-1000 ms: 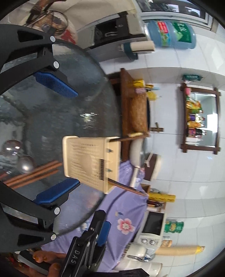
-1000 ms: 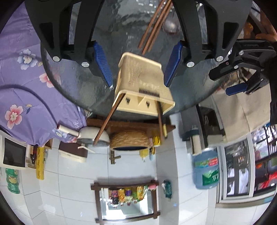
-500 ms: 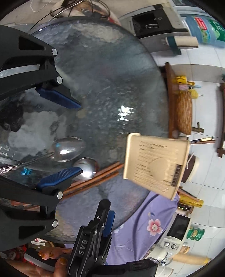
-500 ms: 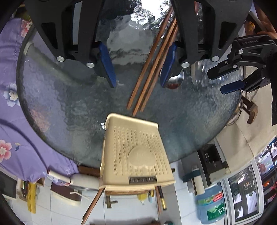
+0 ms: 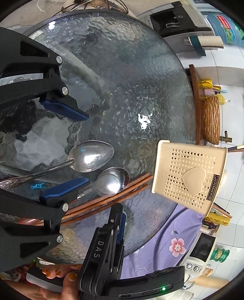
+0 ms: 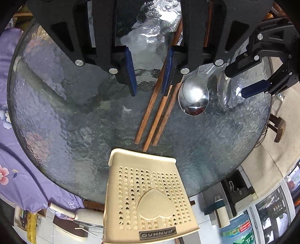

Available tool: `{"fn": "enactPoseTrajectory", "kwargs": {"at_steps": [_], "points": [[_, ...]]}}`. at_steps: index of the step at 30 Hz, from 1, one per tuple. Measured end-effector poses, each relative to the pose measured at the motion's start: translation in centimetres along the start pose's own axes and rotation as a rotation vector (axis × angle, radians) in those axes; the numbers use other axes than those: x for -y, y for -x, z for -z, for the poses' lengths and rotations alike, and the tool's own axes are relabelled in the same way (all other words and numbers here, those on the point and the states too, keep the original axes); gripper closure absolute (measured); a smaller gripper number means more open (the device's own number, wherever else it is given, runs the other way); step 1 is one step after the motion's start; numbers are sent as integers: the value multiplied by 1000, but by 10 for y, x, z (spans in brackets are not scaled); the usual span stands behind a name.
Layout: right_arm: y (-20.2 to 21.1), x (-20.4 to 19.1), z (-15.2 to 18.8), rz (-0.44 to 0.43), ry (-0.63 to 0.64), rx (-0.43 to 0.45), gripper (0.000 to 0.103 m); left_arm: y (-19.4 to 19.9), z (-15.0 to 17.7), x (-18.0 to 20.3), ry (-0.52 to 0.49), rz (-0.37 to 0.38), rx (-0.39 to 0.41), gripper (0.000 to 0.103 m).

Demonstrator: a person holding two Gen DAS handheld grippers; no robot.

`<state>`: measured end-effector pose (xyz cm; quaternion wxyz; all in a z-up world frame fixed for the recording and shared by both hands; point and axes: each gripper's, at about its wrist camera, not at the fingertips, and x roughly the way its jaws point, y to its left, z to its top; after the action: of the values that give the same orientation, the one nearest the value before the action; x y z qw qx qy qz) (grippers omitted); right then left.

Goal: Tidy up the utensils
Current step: 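Grasp a brown chopstick with right tool while left tool grasps a silver spoon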

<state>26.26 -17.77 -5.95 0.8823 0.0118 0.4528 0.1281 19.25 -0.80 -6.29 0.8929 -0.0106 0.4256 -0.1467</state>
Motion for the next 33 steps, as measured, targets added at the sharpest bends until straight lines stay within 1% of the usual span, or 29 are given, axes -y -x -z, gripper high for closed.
{"fn": "enactPoseTrajectory", "kwargs": {"at_steps": [3, 6, 9, 12, 14, 17, 22, 28, 33], "points": [[-4, -4, -1, 22, 17, -15, 79, -2, 0, 3, -8, -8, -3, 42], [-9, -7, -5, 26, 21, -28, 80, -3, 0, 2, -5, -9, -5, 43], [-13, -12, -10, 56, 46, -31, 81, -2, -1, 2, -2, -15, -1, 43], [-19, -13, -19, 57, 42, -40, 81, -1, -1, 2, 3, -15, 0, 43], [-24, -15, -25, 68, 51, -44, 83, -1, -2, 2, 1, -18, 1, 43], [-30, -14, -34, 90, 66, -47, 90, -1, -2, 1, 7, -16, -1, 43], [-33, -13, -40, 83, 84, -52, 94, -4, -5, 5, -7, -23, -5, 44], [-28, -9, -34, 72, 102, -52, 96, -13, -9, 9, -9, -31, -16, 48], [-25, -8, -27, 72, 125, -57, 95, -17, -12, 11, -15, -54, -21, 56]]}}
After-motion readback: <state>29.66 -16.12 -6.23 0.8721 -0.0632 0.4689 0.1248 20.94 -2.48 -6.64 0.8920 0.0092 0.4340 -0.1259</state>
